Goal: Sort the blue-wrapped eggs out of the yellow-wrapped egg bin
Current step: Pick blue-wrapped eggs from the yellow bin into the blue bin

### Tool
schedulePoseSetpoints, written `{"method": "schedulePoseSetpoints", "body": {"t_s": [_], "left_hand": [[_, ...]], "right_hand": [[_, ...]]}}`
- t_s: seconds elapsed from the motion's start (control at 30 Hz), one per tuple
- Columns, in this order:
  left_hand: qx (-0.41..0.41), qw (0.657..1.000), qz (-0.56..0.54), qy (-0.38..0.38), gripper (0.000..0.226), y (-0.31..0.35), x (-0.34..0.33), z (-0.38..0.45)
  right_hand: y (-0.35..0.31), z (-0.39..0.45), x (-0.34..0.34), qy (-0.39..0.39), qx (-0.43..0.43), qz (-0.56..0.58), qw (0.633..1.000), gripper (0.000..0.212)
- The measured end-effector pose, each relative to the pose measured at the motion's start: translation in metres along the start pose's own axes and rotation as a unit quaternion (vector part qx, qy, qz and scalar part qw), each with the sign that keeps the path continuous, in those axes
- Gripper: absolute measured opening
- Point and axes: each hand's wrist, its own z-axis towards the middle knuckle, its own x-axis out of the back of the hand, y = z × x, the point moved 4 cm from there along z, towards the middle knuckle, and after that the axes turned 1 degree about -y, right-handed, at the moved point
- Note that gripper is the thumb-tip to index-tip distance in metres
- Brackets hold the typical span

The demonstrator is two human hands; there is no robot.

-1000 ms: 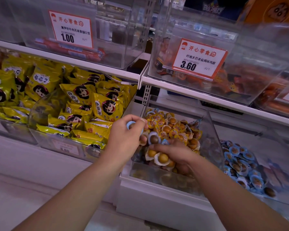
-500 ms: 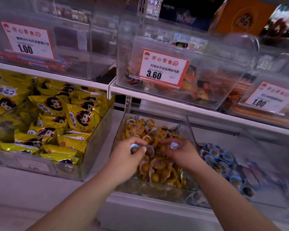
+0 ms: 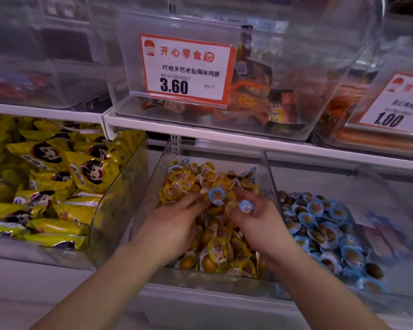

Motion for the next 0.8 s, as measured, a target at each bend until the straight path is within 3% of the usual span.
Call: {"method": "schedulePoseSetpoints", "body": {"t_s": [0.07,0.17,0.3,0.33,0.4,0.53,0.63,0.7,0.8], "left_hand": [[-0.009,0.999,0.033,-0.014,0.057,0.002,-0.003,0.005],[0.003,1.0,0.022,0.007,0.043,-0.001,-0.003,0.008],[0.032,0.995,-0.076,0.048,0.026,-0.006,0.004,0.001],[0.047,0.992,-0.1,0.067,0.022,-0.006,0.007,-0.002],[0.082,0.981,-0.144,0.1,0.014,-0.006,0.013,-0.009],[0.131,0.967,-0.188,0.108,0.007,-0.007,0.013,-0.021],[0.116,0.978,-0.159,0.073,0.008,-0.004,0.007,-0.024],[0.112,0.98,-0.162,0.038,0.023,-0.005,0.002,-0.022],[0.098,0.979,-0.174,-0.03,0.035,-0.008,-0.008,-0.015]], "right_hand": [[-0.003,0.001,0.004,0.033,0.013,0.028,0.999,0.049],[-0.001,0.01,0.006,0.089,0.006,0.081,0.993,0.012],[-0.003,0.024,0.007,0.141,0.04,0.015,0.989,0.006],[-0.004,0.028,0.006,0.138,0.035,-0.036,0.989,0.005],[-0.002,0.034,-0.005,0.09,0.013,-0.18,0.979,0.029],[0.003,0.039,-0.036,-0.025,0.049,-0.391,0.919,0.045],[0.005,0.041,-0.049,-0.076,0.072,-0.418,0.902,0.045],[0.005,0.042,-0.048,-0.079,0.083,-0.416,0.902,0.044],[0.003,0.039,-0.039,-0.046,0.084,-0.366,0.926,0.043]]}}
